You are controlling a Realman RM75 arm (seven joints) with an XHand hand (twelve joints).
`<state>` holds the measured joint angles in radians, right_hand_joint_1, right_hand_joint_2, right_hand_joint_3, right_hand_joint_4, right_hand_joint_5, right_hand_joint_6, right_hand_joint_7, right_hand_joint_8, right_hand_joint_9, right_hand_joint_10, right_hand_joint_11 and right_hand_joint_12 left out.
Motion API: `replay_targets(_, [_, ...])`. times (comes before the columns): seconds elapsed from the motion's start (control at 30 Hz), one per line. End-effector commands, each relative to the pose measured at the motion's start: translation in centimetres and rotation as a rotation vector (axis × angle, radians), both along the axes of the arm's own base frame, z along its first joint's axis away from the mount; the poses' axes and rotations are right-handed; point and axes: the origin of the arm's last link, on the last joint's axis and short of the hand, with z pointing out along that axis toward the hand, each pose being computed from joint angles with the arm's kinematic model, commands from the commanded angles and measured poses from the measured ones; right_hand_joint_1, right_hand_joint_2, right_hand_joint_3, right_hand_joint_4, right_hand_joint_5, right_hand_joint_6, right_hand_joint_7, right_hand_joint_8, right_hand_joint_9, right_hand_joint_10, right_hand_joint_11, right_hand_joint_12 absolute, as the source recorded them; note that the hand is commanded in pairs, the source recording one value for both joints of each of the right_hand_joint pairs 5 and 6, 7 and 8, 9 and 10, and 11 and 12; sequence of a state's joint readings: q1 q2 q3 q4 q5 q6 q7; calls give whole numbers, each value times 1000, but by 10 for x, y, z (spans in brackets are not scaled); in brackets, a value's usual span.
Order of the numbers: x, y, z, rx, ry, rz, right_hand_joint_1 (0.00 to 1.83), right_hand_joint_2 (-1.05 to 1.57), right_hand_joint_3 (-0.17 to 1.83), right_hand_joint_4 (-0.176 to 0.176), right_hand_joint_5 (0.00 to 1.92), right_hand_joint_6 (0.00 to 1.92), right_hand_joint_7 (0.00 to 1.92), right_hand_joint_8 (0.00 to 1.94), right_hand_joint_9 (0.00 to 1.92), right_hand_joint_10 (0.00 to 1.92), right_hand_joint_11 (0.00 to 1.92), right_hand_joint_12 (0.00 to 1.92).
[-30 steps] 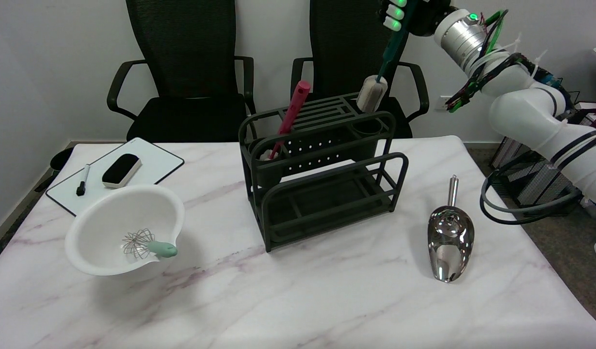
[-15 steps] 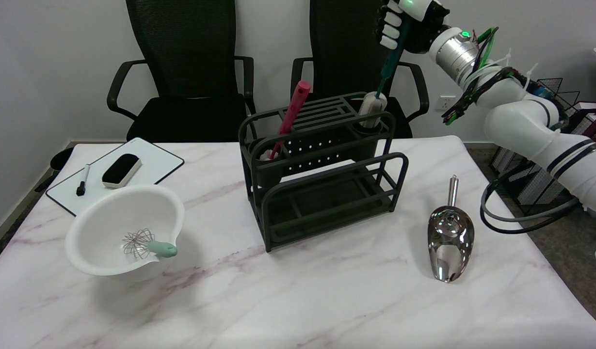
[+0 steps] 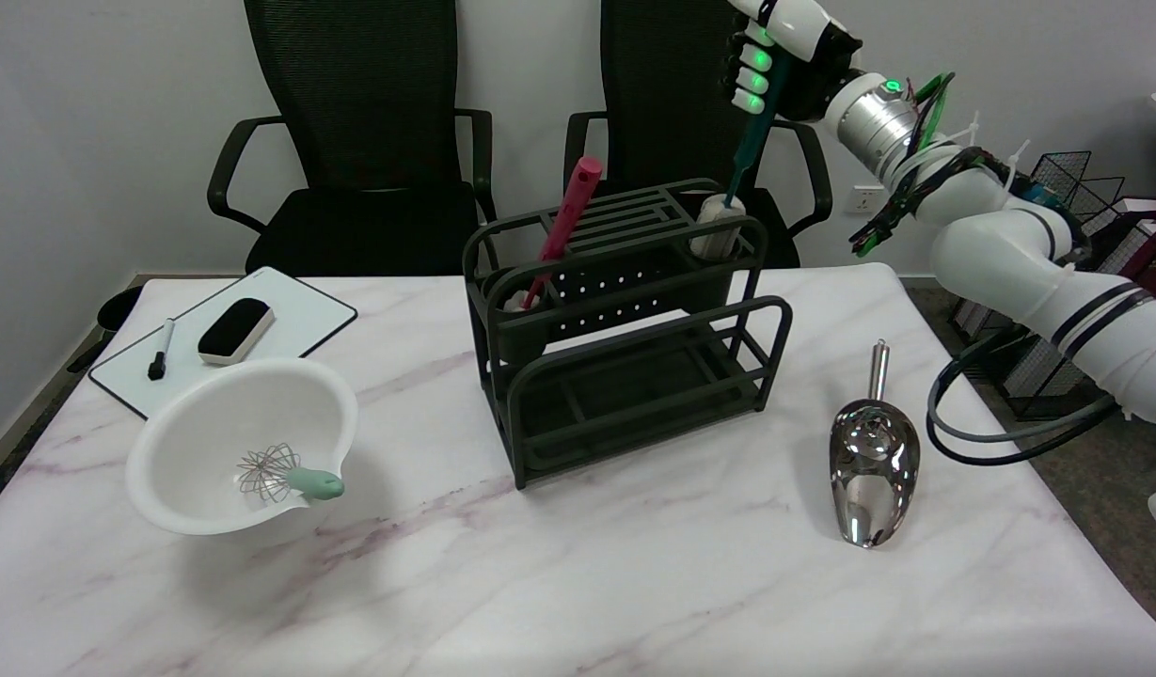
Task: Place the blue sponge bottle brush into the kitchen storage rack.
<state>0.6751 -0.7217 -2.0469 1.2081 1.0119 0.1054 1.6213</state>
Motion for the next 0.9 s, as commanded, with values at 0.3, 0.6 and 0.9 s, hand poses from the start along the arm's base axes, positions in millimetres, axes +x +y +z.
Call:
replay_targets(0.3, [-20,-5,-6,-2,-22,-25,1011,1571,289,0,1920,1920,1920,1920,1920,1920,1920,1920])
replay_targets(0.6, [-34,-1,-3,-16,-32,-32,1006,1571,291,0,1920,1920,1920,1920,1920,1920,1920,1920])
replay_targets(0.9, [-33,1,-2,-20,-33,4,949,1571,355,0,1920,1920,1918,1918,1918,1918,1872,1872])
